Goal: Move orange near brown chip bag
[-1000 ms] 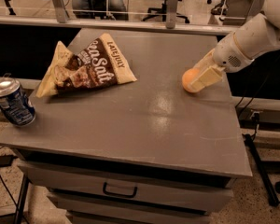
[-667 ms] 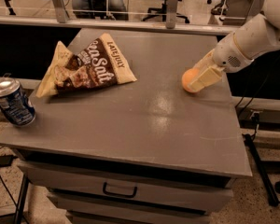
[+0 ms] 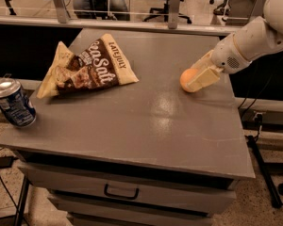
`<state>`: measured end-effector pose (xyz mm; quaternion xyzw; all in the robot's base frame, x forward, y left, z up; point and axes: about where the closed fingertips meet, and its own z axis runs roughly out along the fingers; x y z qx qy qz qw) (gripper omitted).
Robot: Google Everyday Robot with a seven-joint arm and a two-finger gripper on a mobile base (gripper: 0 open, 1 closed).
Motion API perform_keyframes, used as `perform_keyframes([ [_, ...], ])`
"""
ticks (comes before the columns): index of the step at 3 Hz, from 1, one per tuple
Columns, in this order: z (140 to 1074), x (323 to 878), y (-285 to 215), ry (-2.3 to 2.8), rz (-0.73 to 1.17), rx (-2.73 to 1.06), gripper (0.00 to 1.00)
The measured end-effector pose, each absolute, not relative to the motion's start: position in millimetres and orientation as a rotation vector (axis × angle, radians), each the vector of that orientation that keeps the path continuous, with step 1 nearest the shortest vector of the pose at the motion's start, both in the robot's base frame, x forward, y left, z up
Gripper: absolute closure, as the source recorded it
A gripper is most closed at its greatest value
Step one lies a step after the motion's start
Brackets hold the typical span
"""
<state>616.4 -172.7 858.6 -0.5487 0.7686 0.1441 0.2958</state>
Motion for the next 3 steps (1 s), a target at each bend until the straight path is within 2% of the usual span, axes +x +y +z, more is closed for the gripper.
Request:
perform_keyframes([
  [1, 860, 616, -173, 2.044, 0.383, -1.460, 1.00],
  [2, 865, 639, -153, 1.954, 0.420, -1.456, 1.00],
  [3, 879, 685, -110, 1.759, 0.488, -1.447, 1.00],
])
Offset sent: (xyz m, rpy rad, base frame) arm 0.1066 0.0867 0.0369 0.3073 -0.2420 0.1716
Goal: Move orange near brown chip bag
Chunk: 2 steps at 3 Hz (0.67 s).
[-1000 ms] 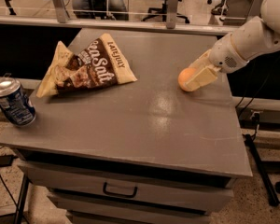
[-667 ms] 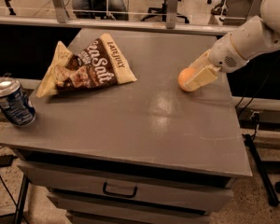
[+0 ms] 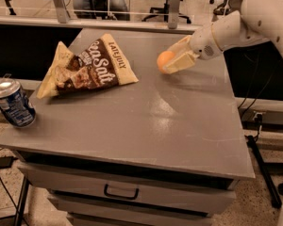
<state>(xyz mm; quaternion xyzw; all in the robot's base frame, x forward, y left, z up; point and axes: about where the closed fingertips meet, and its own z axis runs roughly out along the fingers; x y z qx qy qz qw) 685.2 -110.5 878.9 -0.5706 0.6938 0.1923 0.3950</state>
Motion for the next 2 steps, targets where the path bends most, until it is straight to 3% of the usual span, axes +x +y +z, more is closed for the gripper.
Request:
perform_keyframes([
  [2, 878, 725, -58, 1.597, 0.616, -1.406, 1.00],
])
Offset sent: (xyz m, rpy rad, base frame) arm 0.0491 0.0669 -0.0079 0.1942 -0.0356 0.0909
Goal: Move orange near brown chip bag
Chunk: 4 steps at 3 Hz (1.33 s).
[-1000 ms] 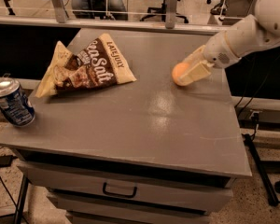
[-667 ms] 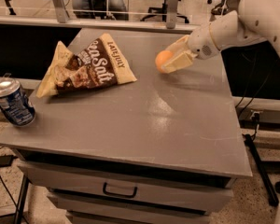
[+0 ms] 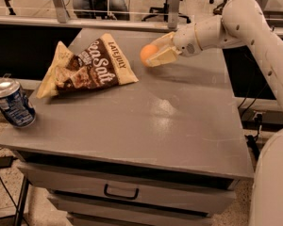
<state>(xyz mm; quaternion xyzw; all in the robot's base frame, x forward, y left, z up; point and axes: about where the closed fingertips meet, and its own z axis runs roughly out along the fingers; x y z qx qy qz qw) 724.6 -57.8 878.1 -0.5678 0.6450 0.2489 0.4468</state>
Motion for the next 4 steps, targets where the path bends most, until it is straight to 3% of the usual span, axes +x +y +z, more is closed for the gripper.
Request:
perform_keyframes([
  [2, 870, 719, -50, 1.592, 0.670, -1.418, 1.00],
  [3, 865, 706, -40, 1.591, 0.719, -1.453, 0.83],
  [4, 864, 706, -37, 1.590, 0.726, -1.458, 0.59],
])
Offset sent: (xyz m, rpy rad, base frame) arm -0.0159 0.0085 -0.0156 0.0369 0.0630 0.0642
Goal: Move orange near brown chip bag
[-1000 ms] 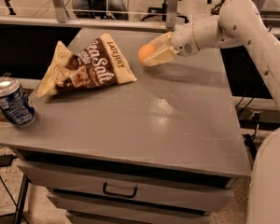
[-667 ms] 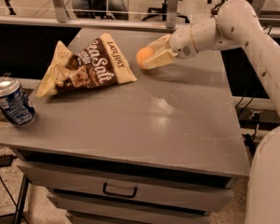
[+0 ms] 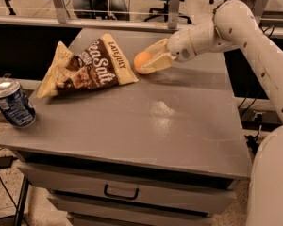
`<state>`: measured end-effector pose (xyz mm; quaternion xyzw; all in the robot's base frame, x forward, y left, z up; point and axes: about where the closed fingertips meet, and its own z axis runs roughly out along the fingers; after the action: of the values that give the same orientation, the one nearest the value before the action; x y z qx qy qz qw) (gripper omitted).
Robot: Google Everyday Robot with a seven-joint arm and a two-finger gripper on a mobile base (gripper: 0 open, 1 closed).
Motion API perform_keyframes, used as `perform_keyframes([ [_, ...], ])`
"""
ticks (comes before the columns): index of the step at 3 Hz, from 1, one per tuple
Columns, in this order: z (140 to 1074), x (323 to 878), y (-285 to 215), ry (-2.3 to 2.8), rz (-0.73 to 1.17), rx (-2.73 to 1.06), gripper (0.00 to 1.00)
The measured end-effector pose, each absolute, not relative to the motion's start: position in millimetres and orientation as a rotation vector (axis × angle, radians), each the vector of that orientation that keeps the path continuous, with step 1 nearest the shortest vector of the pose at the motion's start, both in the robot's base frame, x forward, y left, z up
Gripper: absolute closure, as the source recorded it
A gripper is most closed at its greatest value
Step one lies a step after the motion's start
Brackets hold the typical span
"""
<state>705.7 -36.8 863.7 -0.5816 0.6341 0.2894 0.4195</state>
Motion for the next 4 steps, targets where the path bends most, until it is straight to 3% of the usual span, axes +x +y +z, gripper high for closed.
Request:
perform_keyframes([
  [2, 860.9, 705.6, -30.9, 1.587, 0.736, -1.465, 0.13],
  [3, 859.4, 705.5, -28.0, 1.586, 0.741, -1.468, 0.00],
  [4, 859.4, 705.5, -27.8, 1.586, 0.741, -1.468, 0.00],
])
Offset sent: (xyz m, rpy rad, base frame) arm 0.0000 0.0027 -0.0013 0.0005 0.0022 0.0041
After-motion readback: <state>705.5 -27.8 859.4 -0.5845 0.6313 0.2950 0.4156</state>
